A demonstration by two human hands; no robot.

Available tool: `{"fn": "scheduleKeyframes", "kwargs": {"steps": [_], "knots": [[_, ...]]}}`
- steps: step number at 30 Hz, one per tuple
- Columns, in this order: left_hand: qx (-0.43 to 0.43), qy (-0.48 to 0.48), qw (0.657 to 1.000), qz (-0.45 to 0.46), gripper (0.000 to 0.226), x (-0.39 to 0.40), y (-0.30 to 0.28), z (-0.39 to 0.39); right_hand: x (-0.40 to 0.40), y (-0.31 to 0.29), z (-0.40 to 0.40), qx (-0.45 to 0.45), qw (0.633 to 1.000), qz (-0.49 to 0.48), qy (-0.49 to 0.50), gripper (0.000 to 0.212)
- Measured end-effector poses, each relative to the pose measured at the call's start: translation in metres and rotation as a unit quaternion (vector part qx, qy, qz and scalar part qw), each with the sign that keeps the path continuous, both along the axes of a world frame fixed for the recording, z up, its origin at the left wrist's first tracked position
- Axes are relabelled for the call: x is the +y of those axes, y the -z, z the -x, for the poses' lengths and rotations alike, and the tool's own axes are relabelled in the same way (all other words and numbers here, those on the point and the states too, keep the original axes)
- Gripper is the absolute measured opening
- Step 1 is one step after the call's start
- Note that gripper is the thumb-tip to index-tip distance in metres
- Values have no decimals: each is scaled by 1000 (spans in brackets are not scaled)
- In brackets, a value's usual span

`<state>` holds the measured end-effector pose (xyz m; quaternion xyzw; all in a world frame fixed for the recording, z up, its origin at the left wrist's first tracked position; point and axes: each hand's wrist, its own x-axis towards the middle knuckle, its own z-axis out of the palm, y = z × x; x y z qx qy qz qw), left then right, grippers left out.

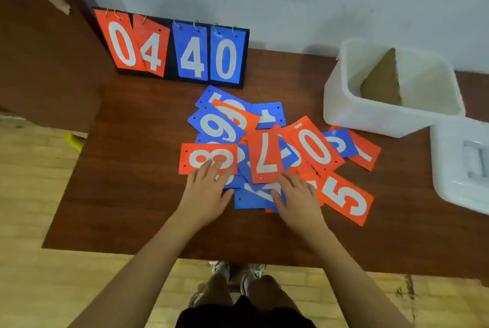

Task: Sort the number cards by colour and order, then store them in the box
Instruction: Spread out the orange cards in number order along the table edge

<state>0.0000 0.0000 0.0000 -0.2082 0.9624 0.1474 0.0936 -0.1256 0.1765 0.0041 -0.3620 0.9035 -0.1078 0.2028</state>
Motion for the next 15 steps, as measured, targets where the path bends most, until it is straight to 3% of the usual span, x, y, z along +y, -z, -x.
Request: {"fn": "scheduleKeyframes", "kwargs": {"steps": [7, 10, 15], "knots": [[66, 64, 995, 38, 52, -8, 27, 44, -34, 39, 9, 64, 960, 68, 263, 60], [106, 92, 988, 68, 52, -14, 33, 72, -42, 54, 14, 84, 952, 88, 280, 65], [138, 192, 968, 84, 55, -22, 46, 100, -40, 71, 26, 51, 953, 164, 249, 56]]}}
